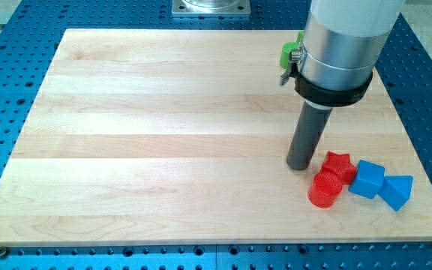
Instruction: Place the yellow hexagon at the bottom of the green circle
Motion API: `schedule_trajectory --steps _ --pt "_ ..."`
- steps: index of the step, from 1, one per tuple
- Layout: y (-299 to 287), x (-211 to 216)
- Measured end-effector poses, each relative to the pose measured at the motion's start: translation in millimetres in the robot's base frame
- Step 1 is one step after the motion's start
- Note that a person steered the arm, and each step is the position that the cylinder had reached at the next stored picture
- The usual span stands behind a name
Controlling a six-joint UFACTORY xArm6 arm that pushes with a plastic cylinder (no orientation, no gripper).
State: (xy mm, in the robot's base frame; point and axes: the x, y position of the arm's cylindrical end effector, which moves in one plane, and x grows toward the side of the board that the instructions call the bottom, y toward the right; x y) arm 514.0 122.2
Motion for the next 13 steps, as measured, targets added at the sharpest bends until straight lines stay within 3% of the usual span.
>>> schedule_trajectory --steps 2,3,4,5,6,7,8,9,11,13 --pt "0.0 4.3" --pt "-32.5 -24.4" --pt "-14.5 -51.6" --pt "45.2 -49.6" --pt "52.3 -46.8" --pt "98.9 -94.7" --pt "179.7 -169.2" --pt "222.7 -245.1" --pt "179.4 -308.6" --pt "80.0 -297.2"
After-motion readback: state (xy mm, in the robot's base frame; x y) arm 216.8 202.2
